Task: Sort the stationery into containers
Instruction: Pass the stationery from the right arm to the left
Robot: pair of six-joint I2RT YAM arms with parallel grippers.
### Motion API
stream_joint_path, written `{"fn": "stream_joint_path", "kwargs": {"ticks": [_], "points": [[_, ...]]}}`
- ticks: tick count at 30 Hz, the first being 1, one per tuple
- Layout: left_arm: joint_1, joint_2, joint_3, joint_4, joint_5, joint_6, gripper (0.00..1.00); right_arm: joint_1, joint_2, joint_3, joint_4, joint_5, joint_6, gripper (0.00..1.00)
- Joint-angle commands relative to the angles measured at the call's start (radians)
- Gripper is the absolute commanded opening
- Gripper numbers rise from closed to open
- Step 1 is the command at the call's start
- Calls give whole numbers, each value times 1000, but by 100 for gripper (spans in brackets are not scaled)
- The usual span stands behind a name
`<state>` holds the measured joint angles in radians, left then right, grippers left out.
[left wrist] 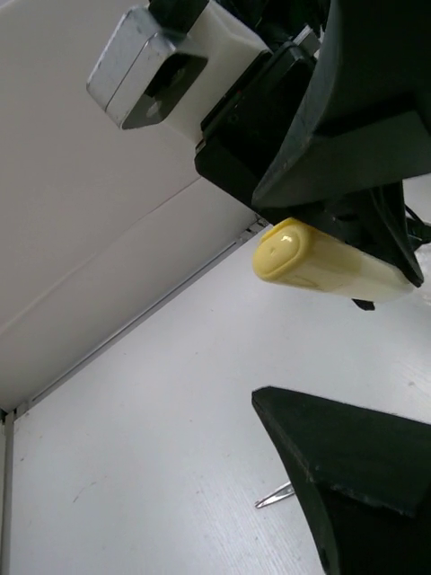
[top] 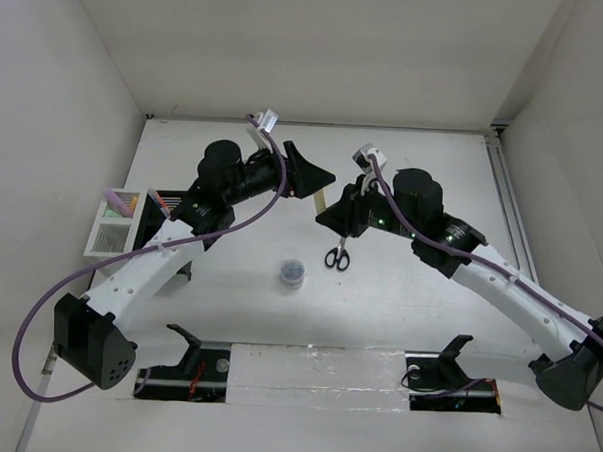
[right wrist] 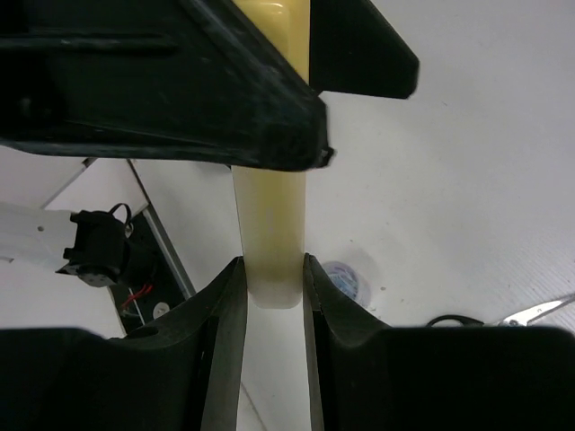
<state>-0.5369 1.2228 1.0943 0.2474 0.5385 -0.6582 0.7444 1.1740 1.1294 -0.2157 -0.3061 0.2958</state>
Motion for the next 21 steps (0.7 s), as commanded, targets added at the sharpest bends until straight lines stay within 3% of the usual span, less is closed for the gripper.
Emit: {"fn": "stream_joint_path", "kwargs": {"ticks": [1, 2, 6, 7, 8, 9, 10, 11, 12, 13, 14, 16, 17, 21], "points": [[-2, -28, 4, 10, -11, 23, 72, 33, 4, 59, 70, 39, 5, 0], [-2, -28, 4, 1, -11, 23, 67, 33, 13, 69, 70, 51, 5, 0], [-2, -28, 18, -45, -47, 43, 27, 52, 23, 69, 70, 61, 5, 0], [-2, -28, 38, -65, -81, 67, 6, 52, 23, 69, 70, 61, 5, 0], [-2, -19, 53, -92, -110, 77, 0, 52, 32, 69, 70, 61, 5, 0], [-2, -19, 88, -153, -144, 94, 0, 52, 32, 69, 70, 70, -4, 0], [-2, -8, 110, -184, -210, 112, 0, 52, 32, 69, 70, 70, -4, 6], [-2, -8, 133, -219, -253, 161, 0, 52, 32, 69, 70, 82, -4, 19], [-2, 1, 186, -258, -306, 189, 0, 52, 18, 55, 81, 99, -4, 37], [-2, 1, 208, -325, -428, 215, 0, 52, 9, 38, 81, 111, -4, 66], [-2, 1, 226, -350, -496, 242, 0, 52, 0, 29, 81, 148, -4, 81], [-2, 1, 272, -405, -631, 325, 0, 52, -33, -3, 81, 195, -17, 95], [15, 1, 289, -424, -754, 353, 0, 52, -42, -14, 81, 214, -17, 95], [92, 55, 374, -505, -1027, 449, 0, 41, -70, -65, 81, 252, -38, 98]]}}
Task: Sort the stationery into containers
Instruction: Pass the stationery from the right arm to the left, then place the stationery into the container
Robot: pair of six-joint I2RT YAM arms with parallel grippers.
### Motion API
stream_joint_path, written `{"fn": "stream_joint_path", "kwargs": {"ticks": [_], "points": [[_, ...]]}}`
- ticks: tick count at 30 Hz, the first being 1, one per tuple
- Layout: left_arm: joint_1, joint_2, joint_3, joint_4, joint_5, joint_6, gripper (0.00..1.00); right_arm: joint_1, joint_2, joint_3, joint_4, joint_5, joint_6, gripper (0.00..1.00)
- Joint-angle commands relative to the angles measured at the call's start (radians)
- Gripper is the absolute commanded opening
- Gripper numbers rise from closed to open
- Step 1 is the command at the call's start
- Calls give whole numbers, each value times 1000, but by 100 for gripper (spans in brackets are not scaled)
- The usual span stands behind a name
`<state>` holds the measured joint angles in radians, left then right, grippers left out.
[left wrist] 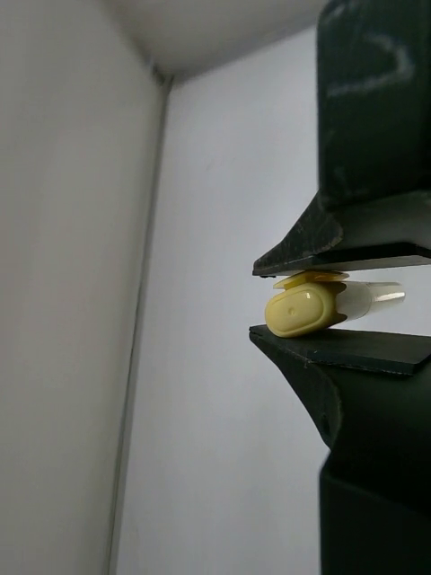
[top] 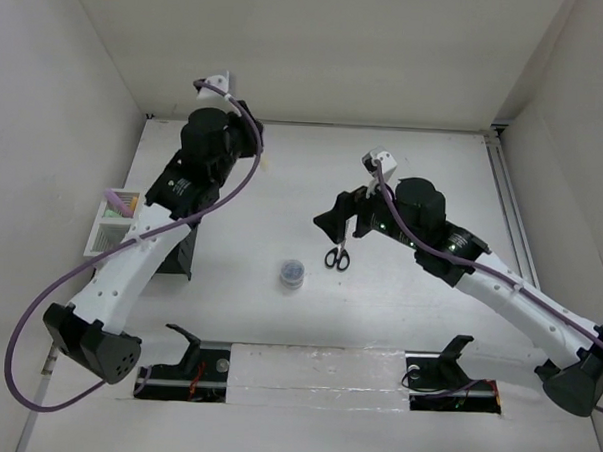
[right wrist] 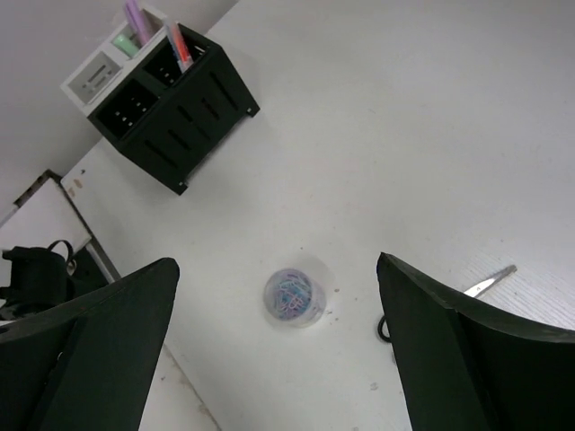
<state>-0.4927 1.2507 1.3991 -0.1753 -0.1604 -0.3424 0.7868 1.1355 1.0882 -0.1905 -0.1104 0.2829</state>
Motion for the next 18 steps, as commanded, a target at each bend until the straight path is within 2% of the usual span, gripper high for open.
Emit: {"fn": "stream_joint_path", "kwargs": {"ticks": [1, 3, 4, 5, 7, 9, 12, 16, 18], "points": [[48, 45, 84, -98, -405, 153, 0, -1, -40, -40, 56, 57, -25, 98], [89, 99, 94, -110, -602, 206, 0, -1, -49, -56, 56, 57, -34, 98], [115, 117, 94, -127, -631, 206, 0, -11, -49, -56, 56, 57, -34, 98], [194, 150, 110, -153, -652, 183, 0, -11, -49, -66, 56, 57, -34, 98], [288, 159, 110, -201, -657, 105, 0, -11, -49, -67, 56, 22, -34, 98], [420, 170, 78, -174, -647, 77, 0, -11, -49, -67, 56, -1, -34, 98], [558, 209, 92, -174, -645, 54, 0, -11, -49, -67, 56, -24, -34, 98], [663, 222, 83, -174, -698, 27, 0, -1, -49, -76, 56, -49, -34, 98], [663, 222, 40, -146, -752, 26, 0, 25, -49, -76, 56, -49, -34, 98]]}}
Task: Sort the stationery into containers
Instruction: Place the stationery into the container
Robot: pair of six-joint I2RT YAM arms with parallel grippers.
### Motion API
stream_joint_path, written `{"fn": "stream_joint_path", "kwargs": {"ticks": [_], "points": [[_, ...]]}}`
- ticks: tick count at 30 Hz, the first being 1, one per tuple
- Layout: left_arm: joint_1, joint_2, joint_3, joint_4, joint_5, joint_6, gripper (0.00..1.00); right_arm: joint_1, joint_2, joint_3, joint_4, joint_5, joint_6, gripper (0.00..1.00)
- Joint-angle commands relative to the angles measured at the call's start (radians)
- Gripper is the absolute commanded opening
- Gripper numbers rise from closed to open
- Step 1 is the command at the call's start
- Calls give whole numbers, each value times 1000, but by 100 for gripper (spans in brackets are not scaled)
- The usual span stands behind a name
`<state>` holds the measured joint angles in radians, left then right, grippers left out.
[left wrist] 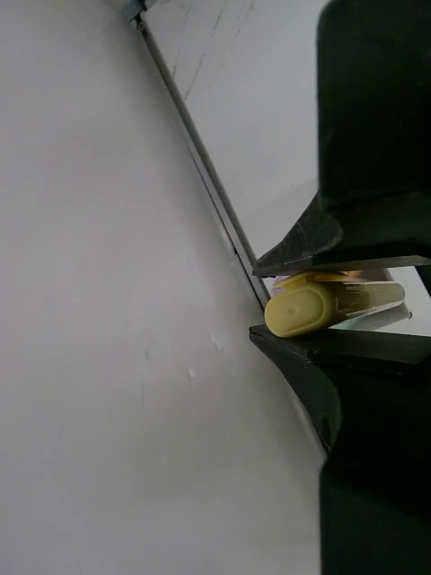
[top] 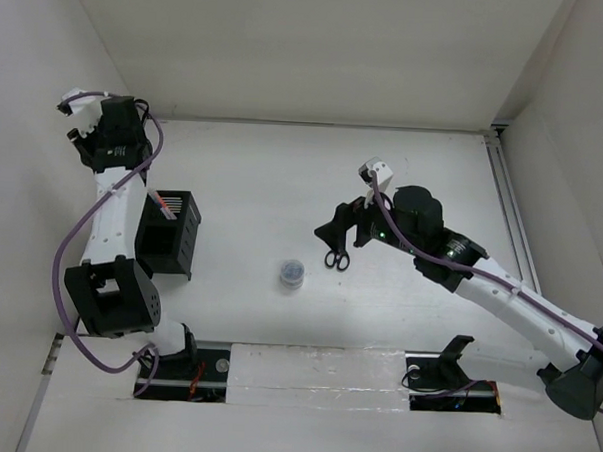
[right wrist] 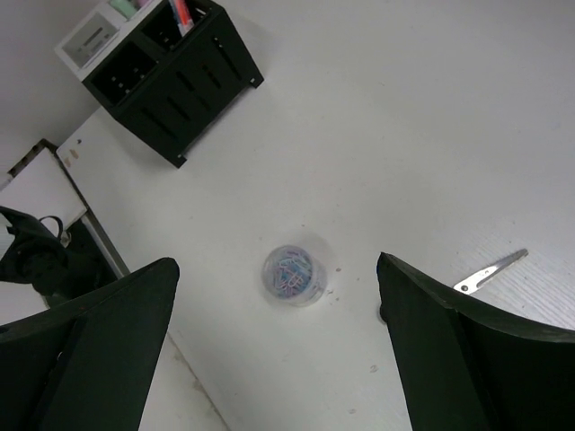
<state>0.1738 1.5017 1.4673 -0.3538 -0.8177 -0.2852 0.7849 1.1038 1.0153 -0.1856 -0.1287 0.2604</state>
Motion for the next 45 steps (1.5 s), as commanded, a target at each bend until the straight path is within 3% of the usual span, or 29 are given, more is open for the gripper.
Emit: {"fn": "stream_joint_path", "kwargs": {"ticks": [1, 10, 17, 36, 38, 39, 42, 43, 44, 45], "points": [[-3, -43, -82, 74, -95, -22, 0, 27, -18, -12, 51, -31, -12, 98], [-3, -24, -203, 144, -235, -57, 0, 47, -7, -12, 51, -74, -12, 98], [-3, -32, -249, 240, -235, -31, 0, 56, 2, -12, 51, -74, -12, 98], [-3, 104, -179, 127, -319, -186, 3, 56, 31, -3, 51, -65, -12, 98], [-3, 104, -179, 104, -310, -199, 10, 56, 31, -3, 51, -65, -12, 98], [-3, 104, -179, 104, -301, -200, 28, 56, 31, -3, 51, -65, -12, 98], [-3, 91, -170, 90, -279, -213, 53, 56, 31, -3, 51, -65, -12, 98], [-14, 66, -170, 90, -279, -213, 81, 56, 31, -3, 51, -65, -12, 98], [-28, 51, -170, 90, -290, -201, 92, 56, 31, -3, 51, -65, -12, 98], [-42, 32, -170, 102, -304, -190, 95, 56, 31, -3, 51, -65, -12, 98]]}}
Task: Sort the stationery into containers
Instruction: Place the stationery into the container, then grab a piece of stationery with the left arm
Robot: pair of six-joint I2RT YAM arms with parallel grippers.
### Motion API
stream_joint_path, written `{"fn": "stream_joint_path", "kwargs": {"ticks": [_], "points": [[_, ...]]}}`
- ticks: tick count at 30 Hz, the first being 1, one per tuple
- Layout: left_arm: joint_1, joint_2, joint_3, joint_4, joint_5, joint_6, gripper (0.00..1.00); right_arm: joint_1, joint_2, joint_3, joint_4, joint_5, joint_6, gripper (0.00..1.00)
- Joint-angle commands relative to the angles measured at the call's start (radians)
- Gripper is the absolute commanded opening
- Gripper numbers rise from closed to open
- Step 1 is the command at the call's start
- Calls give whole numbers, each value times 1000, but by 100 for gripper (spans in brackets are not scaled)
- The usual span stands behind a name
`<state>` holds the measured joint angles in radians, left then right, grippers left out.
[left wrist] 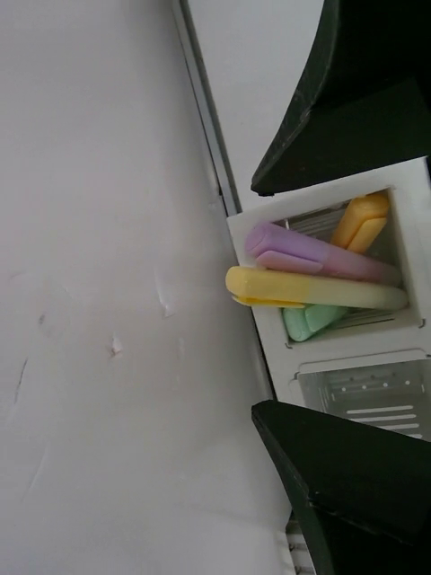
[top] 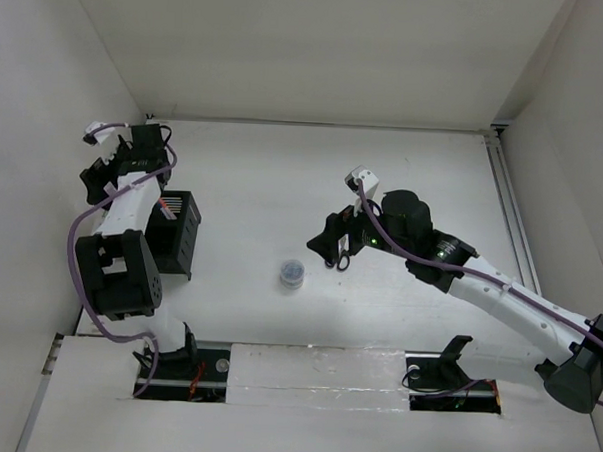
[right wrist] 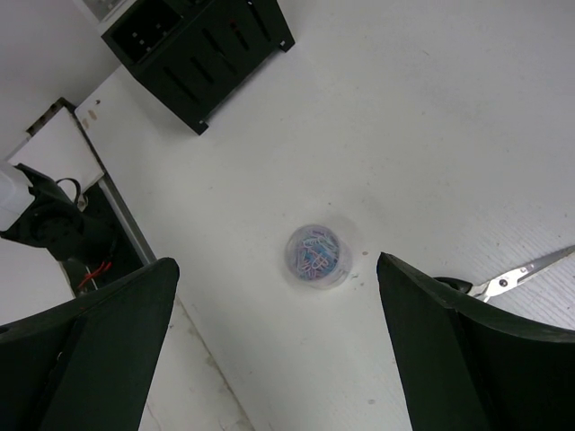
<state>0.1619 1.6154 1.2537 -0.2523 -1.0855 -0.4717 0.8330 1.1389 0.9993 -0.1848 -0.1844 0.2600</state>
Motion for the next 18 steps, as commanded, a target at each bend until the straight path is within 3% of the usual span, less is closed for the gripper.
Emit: {"fn": "stream_joint_path", "kwargs": {"ticks": [1, 6, 11, 14, 15, 18], "points": [[-39, -122, 29, 17, -36, 13, 97, 8, -4, 13, 50, -9, -11, 98], [-39, -253, 6, 42, 74, 50, 100, 8, -4, 13, 50, 0, -11, 98], [-39, -399, -17, 79, 272, 114, 100, 8, -4, 13, 50, 54, -11, 99], [-163, -451, -17, 104, 253, 175, 100, 8, -27, 13, 38, 147, -1, 99], [-253, -451, 2, 82, 228, 188, 100, 8, -37, 22, 25, 175, -1, 99], [-387, -451, 50, 18, 202, 199, 100, 8, -47, 56, -63, 329, 41, 99]]}}
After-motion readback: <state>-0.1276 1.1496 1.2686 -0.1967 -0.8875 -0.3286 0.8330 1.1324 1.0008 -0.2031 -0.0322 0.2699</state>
